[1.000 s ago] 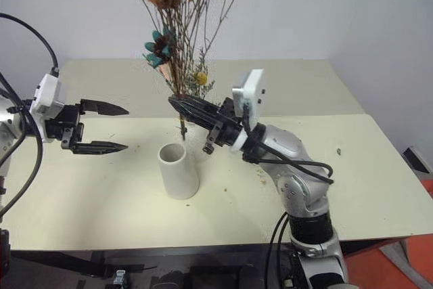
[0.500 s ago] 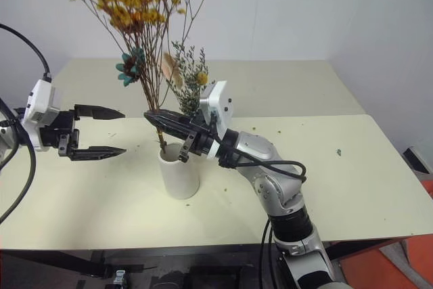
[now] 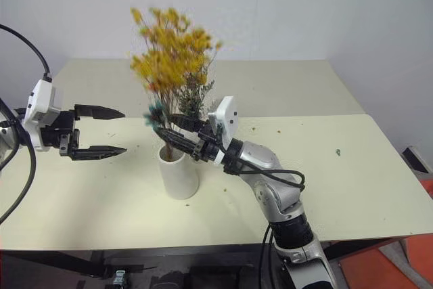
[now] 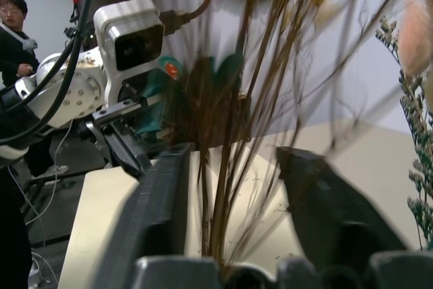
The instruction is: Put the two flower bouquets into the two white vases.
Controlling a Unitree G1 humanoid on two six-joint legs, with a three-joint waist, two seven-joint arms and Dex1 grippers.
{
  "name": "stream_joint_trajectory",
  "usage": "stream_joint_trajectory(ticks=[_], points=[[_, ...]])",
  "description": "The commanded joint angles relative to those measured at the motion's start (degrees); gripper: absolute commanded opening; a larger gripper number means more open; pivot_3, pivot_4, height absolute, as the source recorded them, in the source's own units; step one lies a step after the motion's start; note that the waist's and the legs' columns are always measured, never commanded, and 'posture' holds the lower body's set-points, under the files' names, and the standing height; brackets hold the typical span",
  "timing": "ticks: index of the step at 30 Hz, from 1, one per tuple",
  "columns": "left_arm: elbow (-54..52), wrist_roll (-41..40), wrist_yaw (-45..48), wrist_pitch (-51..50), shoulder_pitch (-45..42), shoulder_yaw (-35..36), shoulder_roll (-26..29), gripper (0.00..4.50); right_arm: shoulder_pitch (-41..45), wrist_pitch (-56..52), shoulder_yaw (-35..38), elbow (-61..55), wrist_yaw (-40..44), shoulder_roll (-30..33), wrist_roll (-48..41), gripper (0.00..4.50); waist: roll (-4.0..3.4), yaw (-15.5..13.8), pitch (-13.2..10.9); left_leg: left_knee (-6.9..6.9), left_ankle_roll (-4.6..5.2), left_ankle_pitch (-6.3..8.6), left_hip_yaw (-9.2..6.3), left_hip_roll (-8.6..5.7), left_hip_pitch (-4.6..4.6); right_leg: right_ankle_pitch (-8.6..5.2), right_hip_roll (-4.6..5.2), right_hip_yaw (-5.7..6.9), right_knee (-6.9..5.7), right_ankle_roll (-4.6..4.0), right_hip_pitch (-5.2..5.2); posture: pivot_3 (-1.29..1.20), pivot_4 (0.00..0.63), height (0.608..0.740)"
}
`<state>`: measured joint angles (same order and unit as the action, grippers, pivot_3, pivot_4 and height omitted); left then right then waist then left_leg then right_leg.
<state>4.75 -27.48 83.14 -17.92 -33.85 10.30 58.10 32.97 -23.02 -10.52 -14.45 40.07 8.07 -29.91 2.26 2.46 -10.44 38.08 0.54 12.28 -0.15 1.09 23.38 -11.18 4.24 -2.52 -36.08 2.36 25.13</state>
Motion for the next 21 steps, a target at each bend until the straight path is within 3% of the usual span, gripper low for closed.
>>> stream_joint_trajectory(ticks=[1,3,21], points=[[-0.1,-0.7,0.2,0.8,-1.9,0.9,0.7,4.50,-0.2,2.2,0.3,-2.9,1.2,0.4,0.0,3.87,0.00,0.0,0.0,0.00,0.00,0.00,0.00,0.00,0.00,0.00,0.00,0.00,0.00,0.00,0.00,0.00,0.150,0.740],[0.4,-0.6,0.2,0.8,-2.6,0.5,0.5,4.50,-0.7,2.0,0.5,-3.1,1.8,1.3,0.1,4.47,0.00,0.0,0.0,0.00,0.00,0.00,0.00,-0.01,0.00,-0.01,0.00,0.00,0.00,0.01,0.00,0.00,0.150,0.740],[3.1,1.2,0.4,4.0,-3.5,-1.6,-0.8,4.50,1.7,1.6,-2.2,-2.8,15.1,17.0,5.2,4.47,0.01,-0.1,0.0,0.00,0.00,0.00,0.02,-0.03,0.00,-0.05,0.03,-0.01,0.02,0.08,-0.02,0.00,0.150,0.740]])
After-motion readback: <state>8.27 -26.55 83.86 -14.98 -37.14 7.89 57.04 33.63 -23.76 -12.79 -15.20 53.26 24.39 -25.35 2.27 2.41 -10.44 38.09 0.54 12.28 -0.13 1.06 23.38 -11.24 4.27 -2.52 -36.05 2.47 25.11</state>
